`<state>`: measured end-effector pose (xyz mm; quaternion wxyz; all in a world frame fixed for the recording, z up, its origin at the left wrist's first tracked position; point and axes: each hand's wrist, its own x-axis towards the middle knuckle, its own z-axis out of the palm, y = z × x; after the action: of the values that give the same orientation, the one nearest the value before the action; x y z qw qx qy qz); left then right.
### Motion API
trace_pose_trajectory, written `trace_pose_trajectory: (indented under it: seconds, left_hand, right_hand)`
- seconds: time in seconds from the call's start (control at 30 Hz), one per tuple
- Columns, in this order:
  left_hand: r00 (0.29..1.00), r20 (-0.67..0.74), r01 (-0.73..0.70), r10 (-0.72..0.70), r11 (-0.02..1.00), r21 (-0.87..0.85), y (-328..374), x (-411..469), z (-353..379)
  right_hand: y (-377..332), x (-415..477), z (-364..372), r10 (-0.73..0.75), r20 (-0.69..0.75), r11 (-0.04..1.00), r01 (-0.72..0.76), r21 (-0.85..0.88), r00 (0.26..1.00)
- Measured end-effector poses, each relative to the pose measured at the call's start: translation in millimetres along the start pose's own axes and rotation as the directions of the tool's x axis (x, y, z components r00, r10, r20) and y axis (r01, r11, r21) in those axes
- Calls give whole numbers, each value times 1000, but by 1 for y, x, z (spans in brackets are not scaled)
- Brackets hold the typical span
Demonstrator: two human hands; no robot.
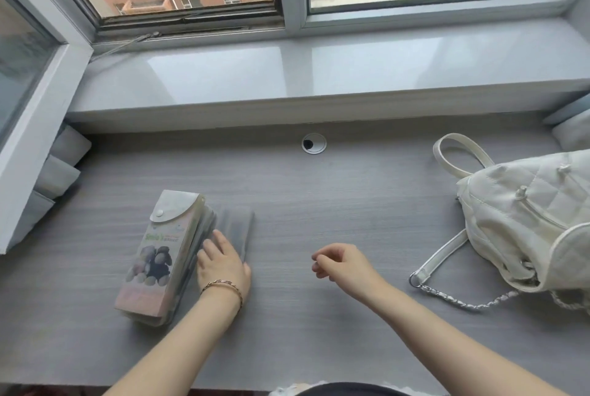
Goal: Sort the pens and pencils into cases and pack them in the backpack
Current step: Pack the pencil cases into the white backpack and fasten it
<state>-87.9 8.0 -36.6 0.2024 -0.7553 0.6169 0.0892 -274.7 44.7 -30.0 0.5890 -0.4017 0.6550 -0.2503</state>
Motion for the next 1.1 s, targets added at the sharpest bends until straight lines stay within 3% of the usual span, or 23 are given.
trace_pose_trajectory:
  seconds: [0.1, 0.17, 0.27, 0.43, 0.53, 0.6, 0.67, 0.73, 0.8, 0.9, 1.03, 1.1]
  left_hand:
    - [997, 6, -77, 76, 995, 67, 9, -8, -10]
    - [975, 24, -220, 219, 974, 48, 25, -15, -22]
    - [859, 75, -495, 507, 859, -133, 64, -31, -45]
    - [683, 12, -727, 730, 682, -85, 128, -62, -80]
    - [603, -32, -798, 797, 600, -59, 160, -83, -91]
    - [553, -50, -833, 832, 551, -48, 174, -96, -94]
    - [516, -47, -857, 855, 514, -40, 181, -104, -93]
    - [497, -21, -868, 867, 496, -27, 183, -110, -91]
    - [494, -2, -868, 869, 494, -43, 182, -111, -90]
    - [515, -7, -846, 857, 507, -167, 177, -113, -89]
    - [554, -208, -781, 806, 416, -466, 164, -120, -95]
    - [598, -316, -722, 737, 324, -611, 156, -124, -104]
  right_hand:
    - [6, -5, -13, -4, 4, 997, 5, -72, 1000]
    - [10, -11, -29, -8, -9, 985, 6, -173, 1000]
    - [14, -30, -67, -50, -62, 924, 22, -381, 997]
    - [10, -66, -149, -298, -152, 730, 122, -672, 942]
    - [7, -88, -201, -568, -246, 561, 151, -814, 786]
    - [16, -98, -234, -592, -282, 471, 40, -881, 755]
    - [27, -102, -260, -499, -303, 408, -89, -909, 812]
    - [43, -103, -275, -420, -328, 348, -184, -919, 846]
    - [56, -99, -281, -446, -351, 324, -218, -921, 823]
    - [58, -91, -278, -485, -368, 398, -175, -901, 793]
    - [23, -92, -250, -541, -374, 483, -85, -871, 753]
    - [-11, -99, -225, -498, -357, 516, -61, -854, 790]
